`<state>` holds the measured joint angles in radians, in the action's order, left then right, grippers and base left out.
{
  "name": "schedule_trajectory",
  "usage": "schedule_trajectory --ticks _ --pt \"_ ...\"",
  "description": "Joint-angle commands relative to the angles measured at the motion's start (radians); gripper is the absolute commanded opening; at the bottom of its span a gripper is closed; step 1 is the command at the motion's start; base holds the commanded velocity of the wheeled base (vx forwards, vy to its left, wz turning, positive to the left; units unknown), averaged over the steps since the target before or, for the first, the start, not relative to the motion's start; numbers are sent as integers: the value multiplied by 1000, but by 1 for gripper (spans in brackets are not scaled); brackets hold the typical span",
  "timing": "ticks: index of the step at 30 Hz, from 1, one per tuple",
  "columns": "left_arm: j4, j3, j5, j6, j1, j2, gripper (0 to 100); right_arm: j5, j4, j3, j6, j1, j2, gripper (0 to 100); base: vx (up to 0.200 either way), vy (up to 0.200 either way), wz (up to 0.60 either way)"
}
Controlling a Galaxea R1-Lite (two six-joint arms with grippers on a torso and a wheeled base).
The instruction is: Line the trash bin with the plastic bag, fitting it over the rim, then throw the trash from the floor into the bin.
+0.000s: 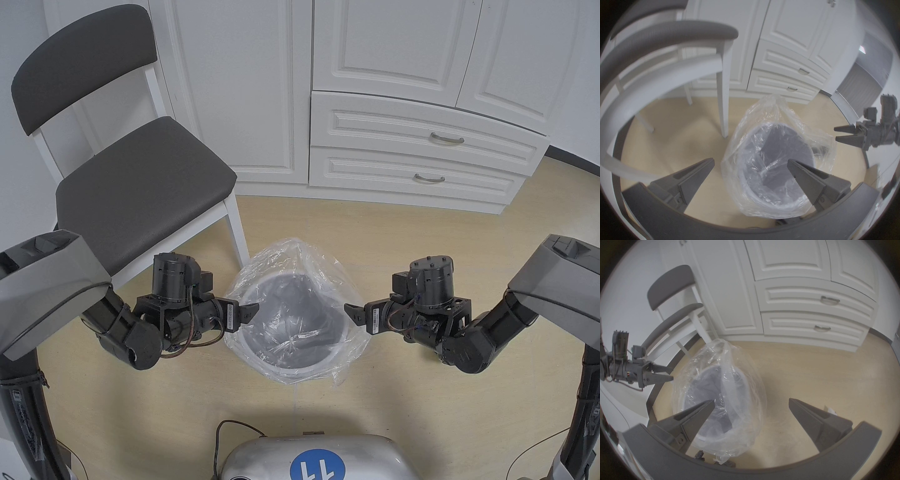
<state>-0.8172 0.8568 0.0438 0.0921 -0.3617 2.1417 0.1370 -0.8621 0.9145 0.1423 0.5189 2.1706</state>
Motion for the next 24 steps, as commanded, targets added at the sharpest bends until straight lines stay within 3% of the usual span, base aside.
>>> schedule_trajectory --ticks 1,5,12,22,24 --pt "187 171 -33 155 -34 15 100 19 178 138 106 -16 -37 100 0 0 0" --pt "244 219 -47 179 -26 35 100 16 224 199 163 -13 31 100 0 0 0" --pt "244 261 -134 178 -25 92 100 -2 229 219 166 -31 106 100 0 0 0" --pt "244 349 -168 190 -6 185 100 -10 249 294 166 -92 196 100 0 0 0" --pt "240 398 -252 216 -5 222 100 -17 245 310 168 -105 216 100 0 0 0"
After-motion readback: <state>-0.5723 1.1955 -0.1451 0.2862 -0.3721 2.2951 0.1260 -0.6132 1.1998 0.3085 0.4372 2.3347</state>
